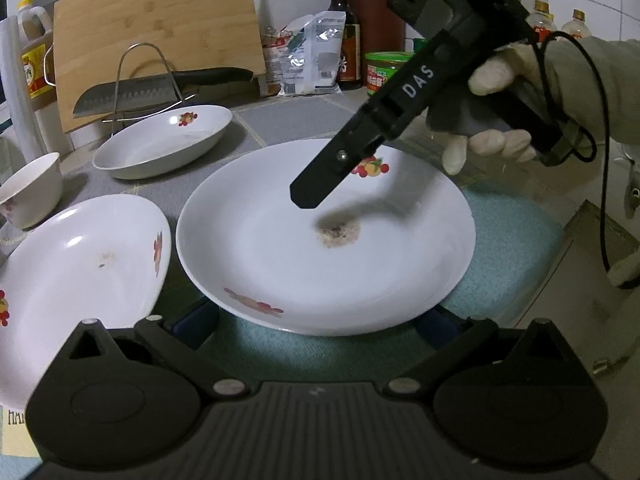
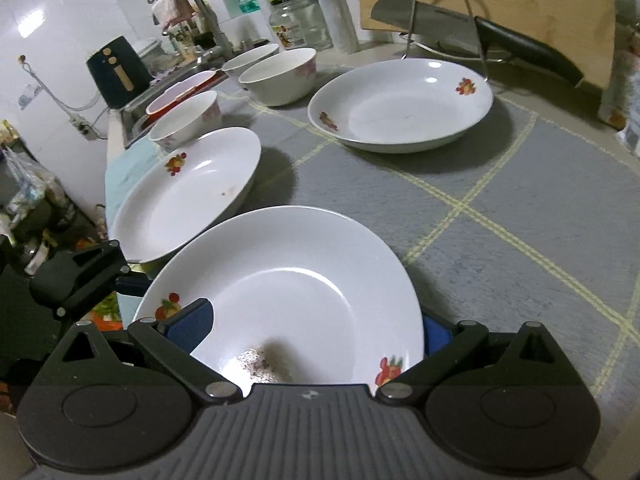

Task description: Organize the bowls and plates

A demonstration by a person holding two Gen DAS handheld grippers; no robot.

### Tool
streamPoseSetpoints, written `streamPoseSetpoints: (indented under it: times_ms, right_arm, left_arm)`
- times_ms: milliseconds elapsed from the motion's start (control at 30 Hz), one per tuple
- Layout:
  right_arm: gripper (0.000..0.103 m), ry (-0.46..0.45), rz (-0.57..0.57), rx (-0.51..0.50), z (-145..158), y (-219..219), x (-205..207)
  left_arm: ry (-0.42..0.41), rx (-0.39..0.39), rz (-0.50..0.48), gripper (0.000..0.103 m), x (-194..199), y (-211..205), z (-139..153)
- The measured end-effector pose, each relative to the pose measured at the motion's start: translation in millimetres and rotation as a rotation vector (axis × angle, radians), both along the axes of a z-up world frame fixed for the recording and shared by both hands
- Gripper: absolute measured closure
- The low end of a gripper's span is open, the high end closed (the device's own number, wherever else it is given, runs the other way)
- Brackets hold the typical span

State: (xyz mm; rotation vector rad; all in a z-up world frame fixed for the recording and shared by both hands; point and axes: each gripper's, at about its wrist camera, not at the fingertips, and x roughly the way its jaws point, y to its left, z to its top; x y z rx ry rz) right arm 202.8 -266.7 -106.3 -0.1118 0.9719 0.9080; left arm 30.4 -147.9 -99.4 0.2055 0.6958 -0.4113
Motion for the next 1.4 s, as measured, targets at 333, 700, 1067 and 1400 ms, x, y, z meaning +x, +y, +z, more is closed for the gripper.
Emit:
streamPoseSetpoints:
  times_ms: [333, 700, 1067, 1400]
  right_arm:
    - [0.0, 0.028, 0.026, 0.015, 1, 1, 3]
    - [0.0, 0.005, 0.02, 0.013, 11, -7, -1]
    - [0.0, -0.053, -0.061, 0.009, 30, -42, 7]
    - [0.0, -0.089, -0.133, -0.005, 37, -73, 25]
  left_arm:
    - [-0.005, 0.022, -0.017, 0.0, 1, -3, 1]
    - [0.01, 0.036, -0.03, 0.0, 7, -11, 8]
    - [-0.01, 0.029, -0.101, 0.0, 38, -27, 19]
    - [-0.007, 0.013, -0.156, 0.0, 73, -51, 18]
